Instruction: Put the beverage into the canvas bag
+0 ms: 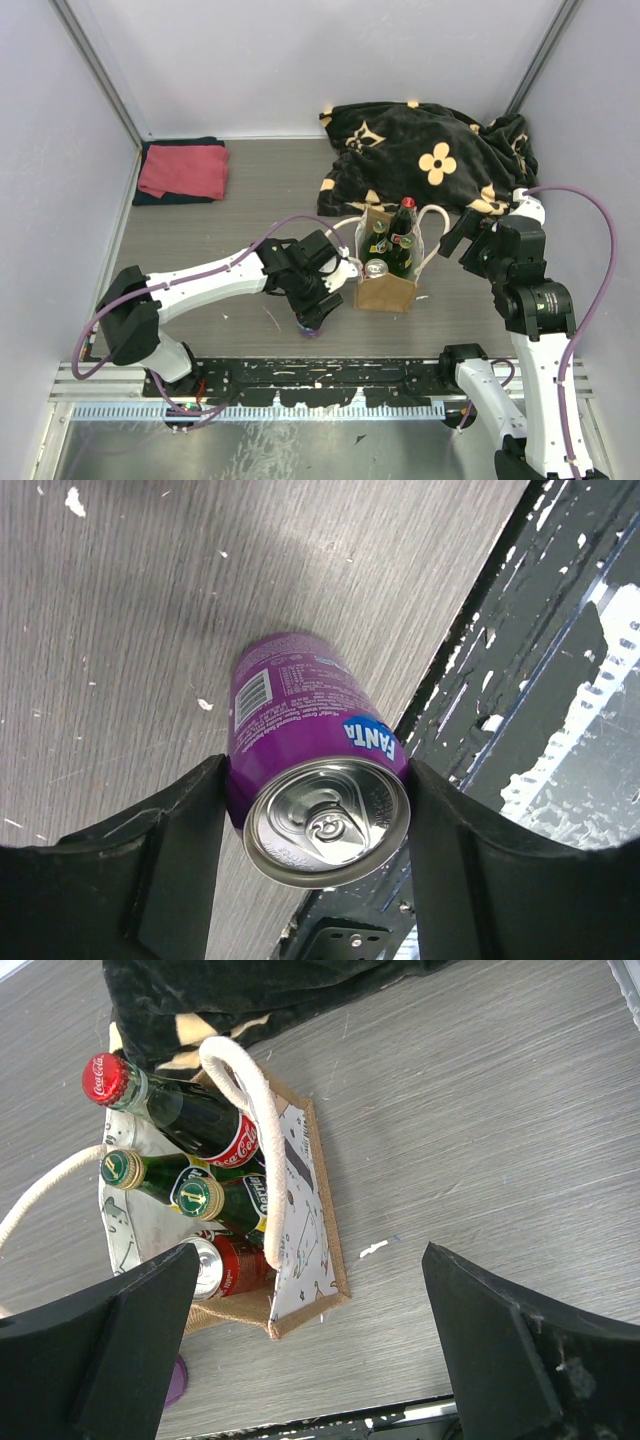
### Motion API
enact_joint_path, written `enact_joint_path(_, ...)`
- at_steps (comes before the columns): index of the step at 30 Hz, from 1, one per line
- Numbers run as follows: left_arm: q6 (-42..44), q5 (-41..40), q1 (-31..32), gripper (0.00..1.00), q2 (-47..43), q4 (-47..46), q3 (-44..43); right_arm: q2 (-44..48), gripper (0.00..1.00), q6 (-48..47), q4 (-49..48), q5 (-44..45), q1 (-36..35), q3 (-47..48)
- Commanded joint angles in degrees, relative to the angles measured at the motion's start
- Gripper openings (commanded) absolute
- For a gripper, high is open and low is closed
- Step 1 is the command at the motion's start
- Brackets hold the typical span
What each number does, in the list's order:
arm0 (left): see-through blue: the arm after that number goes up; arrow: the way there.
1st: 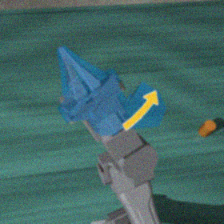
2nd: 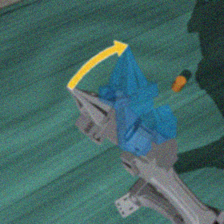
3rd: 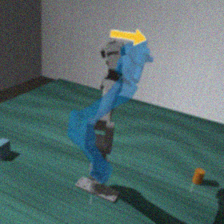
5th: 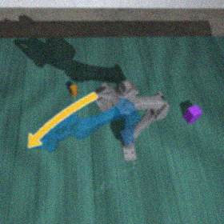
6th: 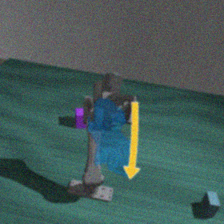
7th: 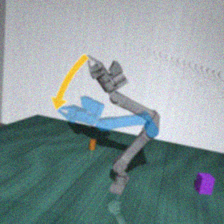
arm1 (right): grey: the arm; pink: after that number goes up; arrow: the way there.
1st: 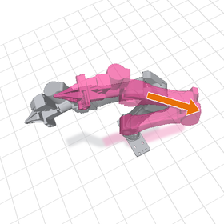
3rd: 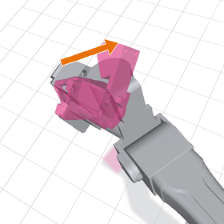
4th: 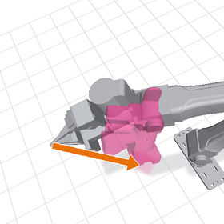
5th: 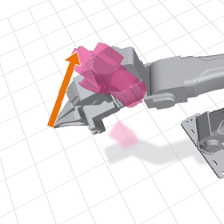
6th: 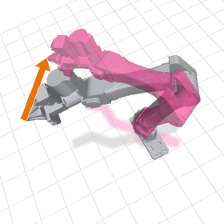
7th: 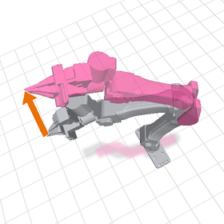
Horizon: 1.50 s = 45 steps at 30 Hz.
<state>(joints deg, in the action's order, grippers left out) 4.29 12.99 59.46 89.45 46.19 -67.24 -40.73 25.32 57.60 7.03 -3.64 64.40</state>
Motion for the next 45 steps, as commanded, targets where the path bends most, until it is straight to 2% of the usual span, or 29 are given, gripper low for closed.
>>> enact_joint_path(1, 0.6, -0.5, 0.2, 0.13, -0.9, 0.5, 0.1, 0.6, 1.00, -0.5, -1.2, 0.6, -0.2, 0.5)
enact_joint_path(2, 0.7, -0.7, 0.3, 0.02, -1.2, 0.8, -0.5, 0.7, 1.00, -0.5, -1.2, 0.6, -0.1, 0.6)
enact_joint_path(3, 0.9, -0.8, 0.2, 0.00, -1.5, 2.4, -1.6, 0.7, 1.00, -0.5, -1.3, 0.5, -0.1, 0.7)
enact_joint_path(7, 2.1, -2.1, -0.8, 0.00, -4.2, 6.4, -7.7, 0.4, 1.00, -0.6, -1.2, 0.5, -0.1, 1.7)
enact_joint_path(12, 3.7, -3.1, -3.4, 0.00, -7.5, 11.1, -19.8, 0.1, 1.00, -0.8, -0.9, 0.5, -0.1, 2.0)
enact_joint_path(17, 5.3, -4.2, -3.8, 0.00, -8.7, 10.0, -33.4, 0.5, 1.00, -0.5, -1.2, 0.1, -0.1, 0.9)
enact_joint_path(21, 4.1, -4.3, -3.8, 0.00, -7.2, 5.5, -39.5, 1.1, 1.00, -0.1, -1.4, -0.2, -0.1, 0.1)
enact_joint_path(25, 2.6, -3.8, -3.6, 0.00, -4.5, -1.6, -41.7, 1.4, 1.00, -0.1, -1.5, -0.1, -0.1, 0.0)
enact_joint_path(31, 1.5, -3.7, -2.9, 0.00, 1.4, -5.4, -45.5, 1.4, 1.00, -1.0, -0.7, 1.0, -0.1, 0.5)
enact_joint_path(45, 0.2, -4.5, -0.5, 0.00, 8.0, -12.9, -38.7, 1.8, 1.00, -1.9, -0.6, 1.7, -0.2, -0.5)
